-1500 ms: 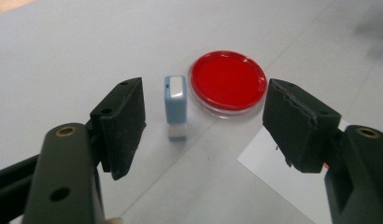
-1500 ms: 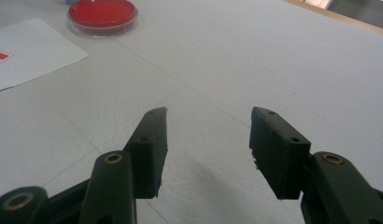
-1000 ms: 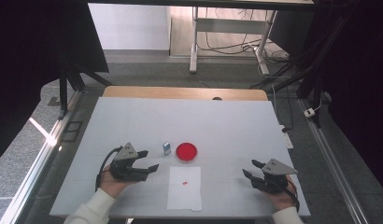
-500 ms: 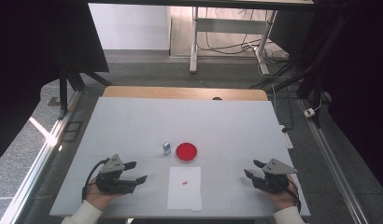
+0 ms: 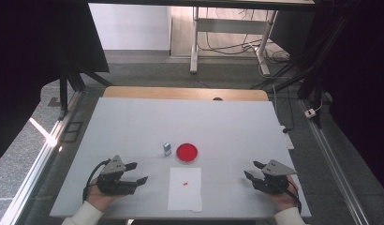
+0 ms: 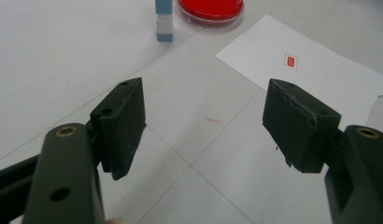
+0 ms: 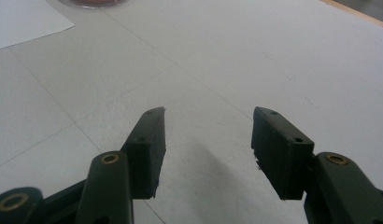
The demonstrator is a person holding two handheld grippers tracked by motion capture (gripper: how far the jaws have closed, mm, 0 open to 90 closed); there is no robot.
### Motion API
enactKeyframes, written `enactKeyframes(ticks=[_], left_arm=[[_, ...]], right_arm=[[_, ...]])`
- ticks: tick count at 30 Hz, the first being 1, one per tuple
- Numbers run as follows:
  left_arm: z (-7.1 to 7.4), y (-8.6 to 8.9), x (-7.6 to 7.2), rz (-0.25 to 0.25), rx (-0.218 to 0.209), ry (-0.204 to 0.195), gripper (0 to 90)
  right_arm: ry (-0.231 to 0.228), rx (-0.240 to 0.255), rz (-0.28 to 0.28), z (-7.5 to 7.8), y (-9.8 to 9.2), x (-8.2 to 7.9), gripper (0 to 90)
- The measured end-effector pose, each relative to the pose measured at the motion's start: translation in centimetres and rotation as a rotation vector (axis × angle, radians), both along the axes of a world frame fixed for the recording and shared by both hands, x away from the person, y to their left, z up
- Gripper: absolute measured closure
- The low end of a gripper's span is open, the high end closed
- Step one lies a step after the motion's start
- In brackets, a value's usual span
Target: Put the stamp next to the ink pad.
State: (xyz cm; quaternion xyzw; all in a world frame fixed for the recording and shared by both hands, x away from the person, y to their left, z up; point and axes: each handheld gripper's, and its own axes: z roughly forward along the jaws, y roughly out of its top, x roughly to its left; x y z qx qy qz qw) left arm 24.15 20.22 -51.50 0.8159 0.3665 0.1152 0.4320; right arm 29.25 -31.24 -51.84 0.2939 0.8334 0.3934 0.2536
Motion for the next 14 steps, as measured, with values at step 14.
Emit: enactKeyframes(ticks=[14], left_arm=[[0.03,0.08,0.05,0.004,-0.002,-0.002,30.3]], right_arm=[[0.003,0.003,0.005,0.00,0.02,0.00,44.4]])
